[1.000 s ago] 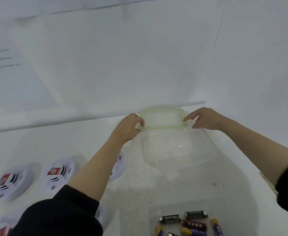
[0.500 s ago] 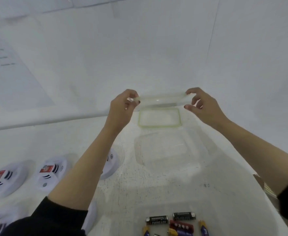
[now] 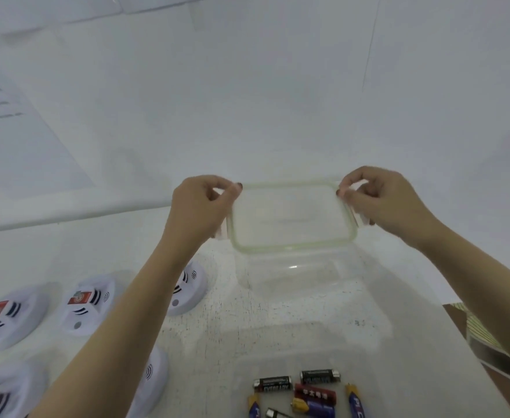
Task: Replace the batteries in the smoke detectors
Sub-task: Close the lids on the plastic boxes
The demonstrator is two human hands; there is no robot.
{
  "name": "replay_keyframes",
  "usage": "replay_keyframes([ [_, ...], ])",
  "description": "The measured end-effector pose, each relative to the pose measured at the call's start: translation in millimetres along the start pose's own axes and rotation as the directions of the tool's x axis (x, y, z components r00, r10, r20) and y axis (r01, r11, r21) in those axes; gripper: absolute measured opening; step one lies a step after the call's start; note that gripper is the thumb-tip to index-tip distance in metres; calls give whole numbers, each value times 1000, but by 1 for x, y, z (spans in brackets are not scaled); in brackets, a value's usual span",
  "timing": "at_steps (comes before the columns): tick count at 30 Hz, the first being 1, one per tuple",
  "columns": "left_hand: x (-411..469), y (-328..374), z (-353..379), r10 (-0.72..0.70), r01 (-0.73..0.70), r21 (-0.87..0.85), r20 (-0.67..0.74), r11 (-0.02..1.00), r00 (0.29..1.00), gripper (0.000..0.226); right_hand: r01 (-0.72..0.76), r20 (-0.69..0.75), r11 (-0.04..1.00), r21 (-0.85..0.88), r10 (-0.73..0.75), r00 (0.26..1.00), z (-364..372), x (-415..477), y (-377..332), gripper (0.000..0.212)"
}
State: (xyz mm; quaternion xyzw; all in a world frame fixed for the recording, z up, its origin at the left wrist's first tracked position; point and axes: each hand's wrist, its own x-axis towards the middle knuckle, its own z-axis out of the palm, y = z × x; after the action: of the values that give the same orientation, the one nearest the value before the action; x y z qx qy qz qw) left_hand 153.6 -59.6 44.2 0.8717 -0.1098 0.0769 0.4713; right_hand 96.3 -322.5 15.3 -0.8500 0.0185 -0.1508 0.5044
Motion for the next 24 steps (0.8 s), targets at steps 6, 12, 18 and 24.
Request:
replay_keyframes([
  [6,-27,-26,7,-229,201,116,353,973,907,31,-92,53,957,-275,110,992,16,-28,26,8],
  [12,-46,-42,18,-282,284,46,332,958,900,27,-40,43,942,-332,57,997,22,-35,33,7],
  [18,-57,-45,23,-381,440,-106,351,892,855,29,-45,36,954,-297,59,998,25,-36,34,10],
  [24,-62,-47,28,-410,502,-279,327,819,851,28,-148,50,976,-158,158,986,28,-41,36,11],
])
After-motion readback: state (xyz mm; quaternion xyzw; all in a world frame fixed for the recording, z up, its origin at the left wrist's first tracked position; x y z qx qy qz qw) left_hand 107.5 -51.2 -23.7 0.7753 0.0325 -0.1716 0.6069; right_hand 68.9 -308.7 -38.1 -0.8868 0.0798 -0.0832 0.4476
